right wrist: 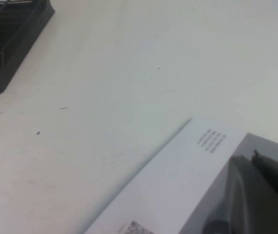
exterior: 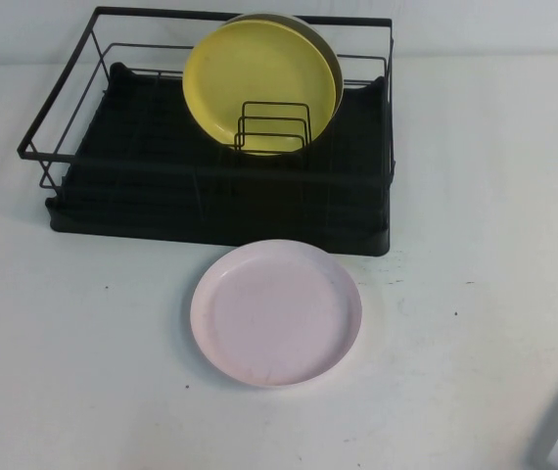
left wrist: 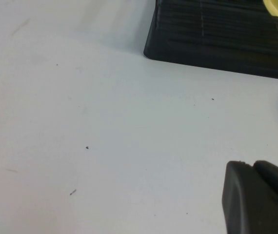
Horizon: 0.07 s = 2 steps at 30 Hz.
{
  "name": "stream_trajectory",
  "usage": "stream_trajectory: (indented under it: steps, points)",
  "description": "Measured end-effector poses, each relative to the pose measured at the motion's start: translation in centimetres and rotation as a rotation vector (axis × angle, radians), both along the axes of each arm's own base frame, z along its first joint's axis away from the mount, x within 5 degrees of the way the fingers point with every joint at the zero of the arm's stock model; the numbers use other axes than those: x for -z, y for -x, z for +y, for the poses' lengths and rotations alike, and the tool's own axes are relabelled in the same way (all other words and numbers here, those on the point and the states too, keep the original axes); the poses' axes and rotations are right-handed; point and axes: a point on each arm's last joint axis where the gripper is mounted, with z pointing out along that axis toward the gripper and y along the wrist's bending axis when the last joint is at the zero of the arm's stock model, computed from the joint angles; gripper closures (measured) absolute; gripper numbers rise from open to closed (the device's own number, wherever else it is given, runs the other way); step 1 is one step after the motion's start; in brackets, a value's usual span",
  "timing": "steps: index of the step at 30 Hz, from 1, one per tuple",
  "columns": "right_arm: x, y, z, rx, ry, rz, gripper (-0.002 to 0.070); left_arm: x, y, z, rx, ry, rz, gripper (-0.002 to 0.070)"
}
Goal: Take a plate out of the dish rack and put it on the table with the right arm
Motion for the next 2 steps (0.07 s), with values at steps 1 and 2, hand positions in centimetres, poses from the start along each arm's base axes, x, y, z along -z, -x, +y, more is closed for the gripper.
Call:
stream_trajectory:
  steps: [1,2]
  points:
    - [0.00,0.00,0.00,0.000,0.000,0.000,0.0694,0.00,0.00,0.00,0.000,0.000,0.000,0.0679]
    - [0.00,0.00,0.00,0.000,0.000,0.000,0.0694,0.00,0.00,0.00,0.000,0.000,0.000,0.0679]
